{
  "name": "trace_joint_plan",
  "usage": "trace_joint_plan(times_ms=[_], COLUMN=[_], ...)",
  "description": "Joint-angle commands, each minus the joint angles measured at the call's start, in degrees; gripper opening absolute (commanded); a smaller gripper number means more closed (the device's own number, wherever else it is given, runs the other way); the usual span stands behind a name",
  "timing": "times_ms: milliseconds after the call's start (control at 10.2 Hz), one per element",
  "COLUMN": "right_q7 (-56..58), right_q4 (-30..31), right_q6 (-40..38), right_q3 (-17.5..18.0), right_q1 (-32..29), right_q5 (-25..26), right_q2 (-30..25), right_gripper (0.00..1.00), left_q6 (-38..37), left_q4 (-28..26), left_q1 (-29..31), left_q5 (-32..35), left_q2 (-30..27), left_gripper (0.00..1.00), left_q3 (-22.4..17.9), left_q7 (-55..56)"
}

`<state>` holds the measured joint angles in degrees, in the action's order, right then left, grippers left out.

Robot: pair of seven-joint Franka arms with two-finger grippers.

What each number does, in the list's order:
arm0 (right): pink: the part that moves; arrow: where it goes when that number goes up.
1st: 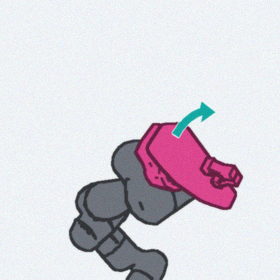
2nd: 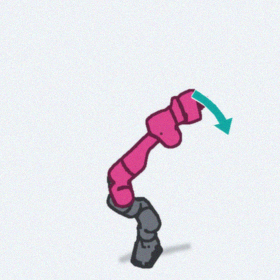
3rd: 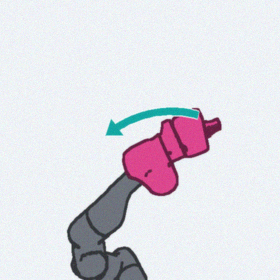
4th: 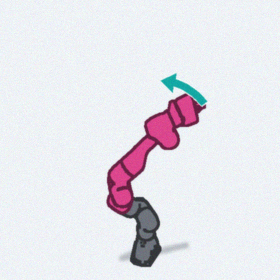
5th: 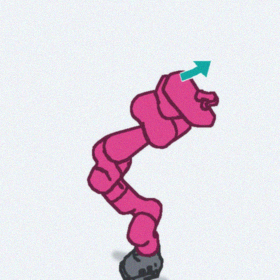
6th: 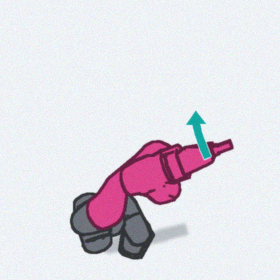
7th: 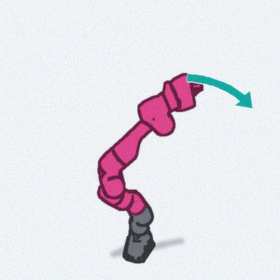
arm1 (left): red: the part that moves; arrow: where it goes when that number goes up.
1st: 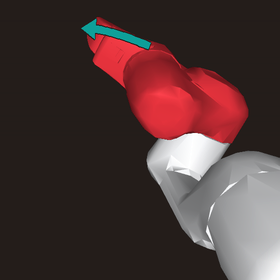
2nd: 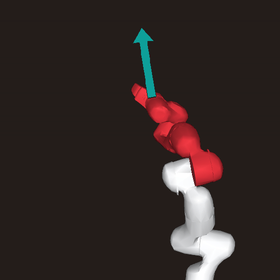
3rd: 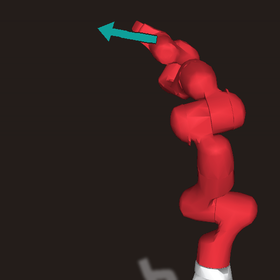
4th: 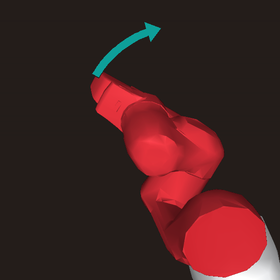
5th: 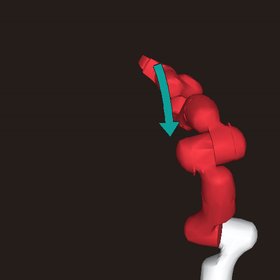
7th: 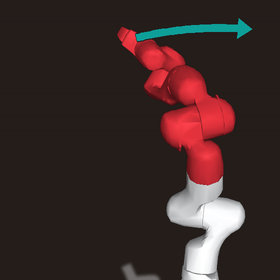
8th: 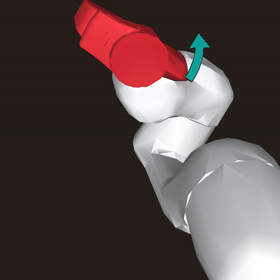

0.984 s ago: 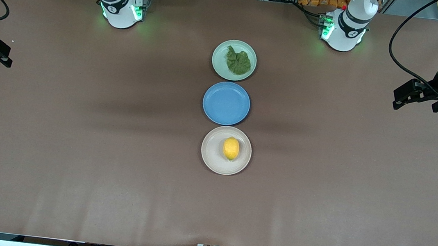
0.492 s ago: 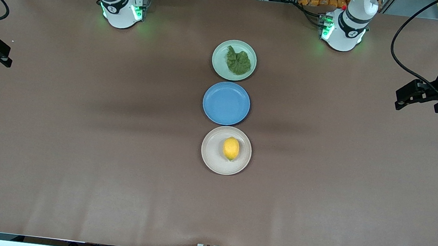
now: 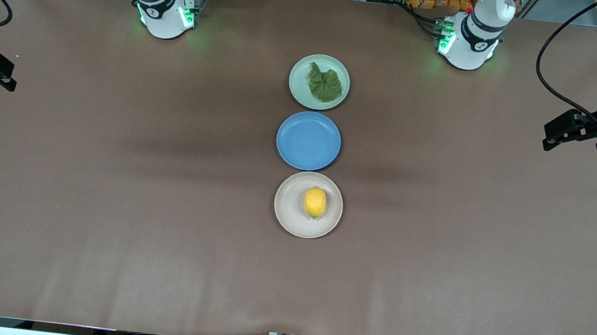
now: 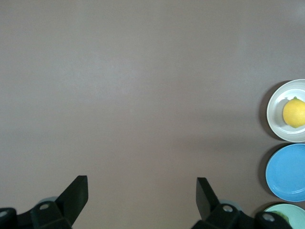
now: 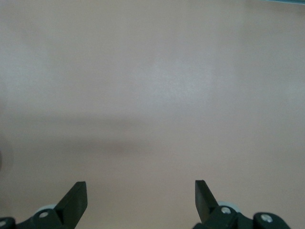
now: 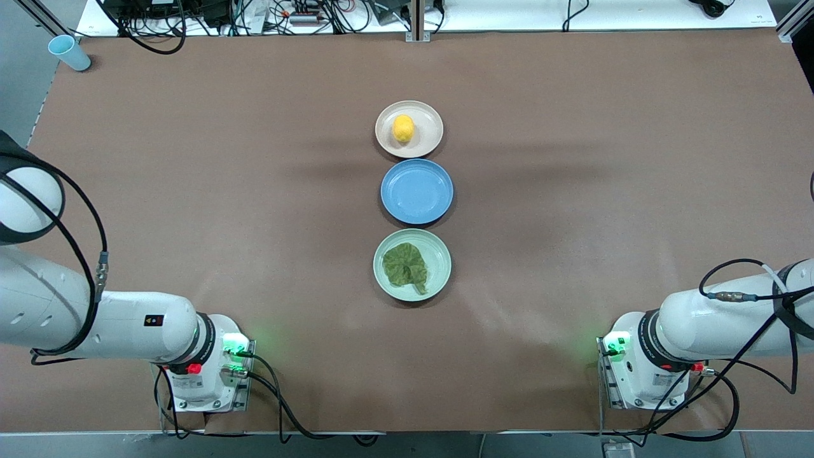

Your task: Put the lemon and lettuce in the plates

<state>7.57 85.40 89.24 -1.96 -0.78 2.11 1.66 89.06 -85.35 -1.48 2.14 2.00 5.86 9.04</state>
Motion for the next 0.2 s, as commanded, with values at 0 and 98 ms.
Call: trace_joint_plan(times_ms=[0,98], right_q7=[1.13,1.13], right_q4=[0.11,0.2], right_q6=[-0.12,-0.12], right_q3=[-0.24,-0.24], right_q1=[-0.1,-0.1], right_q5=[-1.84,-1.84], right_q2=[-0.69,-0.69], right_gripper=[1.0,1.0], left_q6=[-0.64,-0.64], left_q4=[0.45,0.45], left_q1=[-0.02,-0.02], left_q5=[0.41,0.41], left_q2=[-0.5,-0.59], left_gripper=[1.0,1.0], left_q3=[-0.14,-0.14], left_q7=[-1.39,-1.22])
